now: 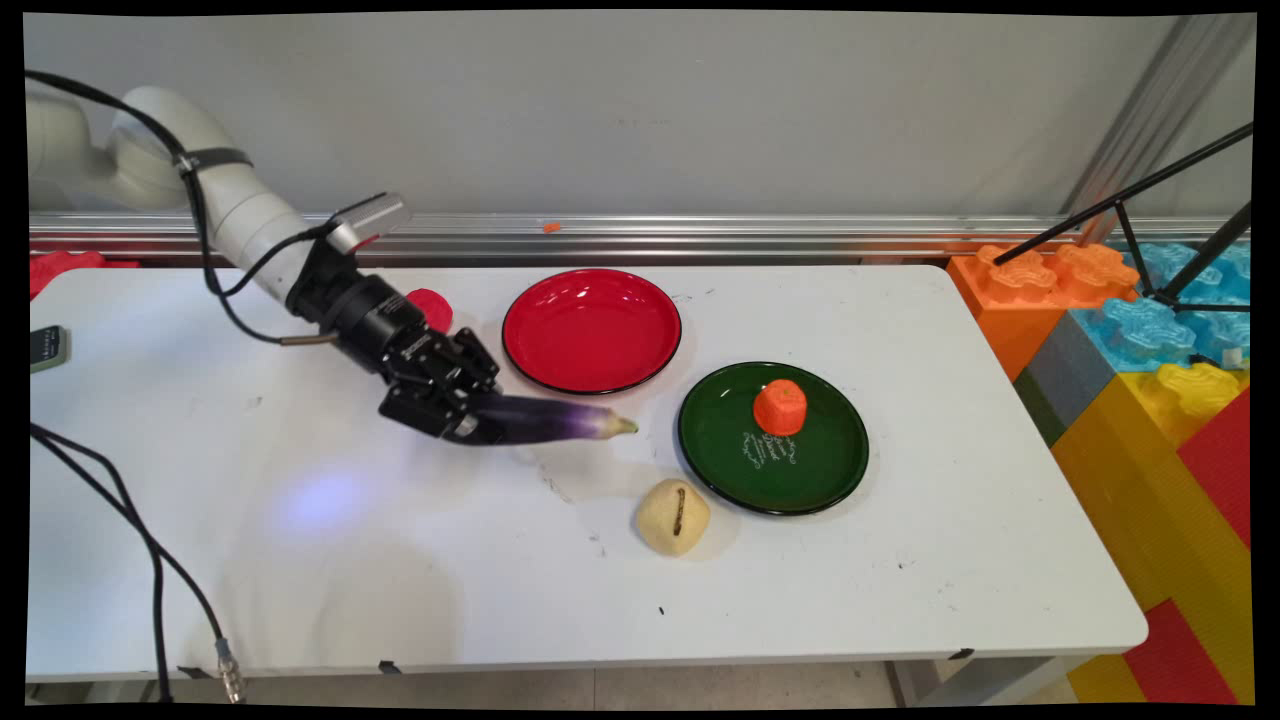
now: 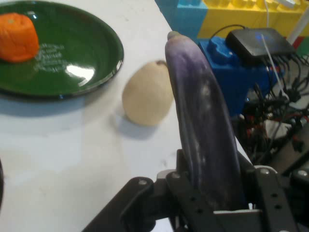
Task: Place the picked object on the table
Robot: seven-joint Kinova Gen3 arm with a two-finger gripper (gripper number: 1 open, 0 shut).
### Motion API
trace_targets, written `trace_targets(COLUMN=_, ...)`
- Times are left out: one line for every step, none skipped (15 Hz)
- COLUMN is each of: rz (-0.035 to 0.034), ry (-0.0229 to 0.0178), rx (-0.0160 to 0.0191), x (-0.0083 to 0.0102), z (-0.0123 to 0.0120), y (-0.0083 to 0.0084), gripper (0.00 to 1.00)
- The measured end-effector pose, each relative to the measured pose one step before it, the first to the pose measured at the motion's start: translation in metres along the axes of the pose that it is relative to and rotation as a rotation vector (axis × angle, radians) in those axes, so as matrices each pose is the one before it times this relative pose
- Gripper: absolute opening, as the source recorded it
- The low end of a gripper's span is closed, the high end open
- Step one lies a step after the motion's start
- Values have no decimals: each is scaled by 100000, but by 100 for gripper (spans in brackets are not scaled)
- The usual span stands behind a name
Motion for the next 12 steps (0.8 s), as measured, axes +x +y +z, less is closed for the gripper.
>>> trace_targets(rz=-205, ry=-428, rx=-261, x=-380, z=-25, y=130, gripper=0)
trace_targets(rz=-205, ry=-633, rx=-337, x=-503, z=17, y=143, gripper=0)
trace_targets(rz=-227, ry=-579, rx=-187, x=-458, z=54, y=74, gripper=0)
trace_targets(rz=-183, ry=-514, rx=-84, x=-368, z=74, y=13, gripper=0)
trace_targets(rz=-89, ry=-422, rx=-60, x=-275, z=75, y=-25, gripper=0)
trace_targets(rz=-105, ry=-447, rx=-10, x=-289, z=85, y=-47, gripper=0)
trace_targets(rz=-157, ry=-616, rx=81, x=-371, z=121, y=-118, gripper=0)
trace_targets(rz=-171, ry=-646, rx=116, x=-368, z=134, y=-148, gripper=0)
trace_targets(rz=-92, ry=-638, rx=161, x=-347, z=123, y=-185, gripper=0)
trace_targets(rz=-93, ry=-639, rx=125, x=-332, z=132, y=-198, gripper=0)
trace_targets(rz=28, ry=-585, rx=63, x=-274, z=110, y=-177, gripper=0)
trace_targets(rz=43, ry=-651, rx=59, x=-318, z=123, y=-199, gripper=0)
